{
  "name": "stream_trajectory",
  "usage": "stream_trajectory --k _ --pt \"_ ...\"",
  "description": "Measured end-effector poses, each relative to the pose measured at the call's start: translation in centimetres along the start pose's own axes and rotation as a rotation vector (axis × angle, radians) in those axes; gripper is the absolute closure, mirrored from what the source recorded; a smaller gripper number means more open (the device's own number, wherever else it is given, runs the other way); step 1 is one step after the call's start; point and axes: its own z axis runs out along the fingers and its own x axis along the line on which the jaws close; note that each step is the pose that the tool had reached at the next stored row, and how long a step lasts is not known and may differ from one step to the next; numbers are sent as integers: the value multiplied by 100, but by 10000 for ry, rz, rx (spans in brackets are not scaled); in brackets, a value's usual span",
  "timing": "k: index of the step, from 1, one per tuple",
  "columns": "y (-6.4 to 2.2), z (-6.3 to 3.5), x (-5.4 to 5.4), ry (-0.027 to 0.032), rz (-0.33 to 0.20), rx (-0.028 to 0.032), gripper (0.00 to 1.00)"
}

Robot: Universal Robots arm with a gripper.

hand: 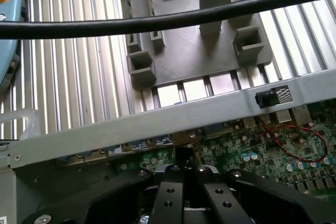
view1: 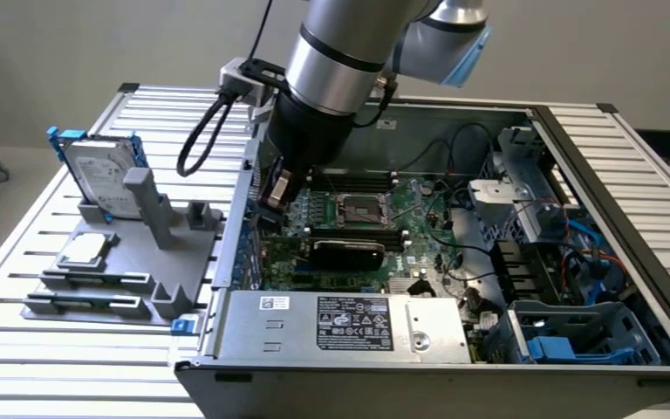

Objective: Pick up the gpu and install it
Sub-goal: 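Press down on the gpu until it lock into place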

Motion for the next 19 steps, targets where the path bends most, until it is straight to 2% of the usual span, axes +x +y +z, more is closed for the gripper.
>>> stream_trajectory --k 9,12,15,19 --pt "-3 -3 -13 -157 485 -89 89" --pt "-7 -6 -14 -179 613 -143 89" --pt "-22 -17 -17 -141 698 -169 89" --pt "-35 -25 -21 -12 843 -149 89"
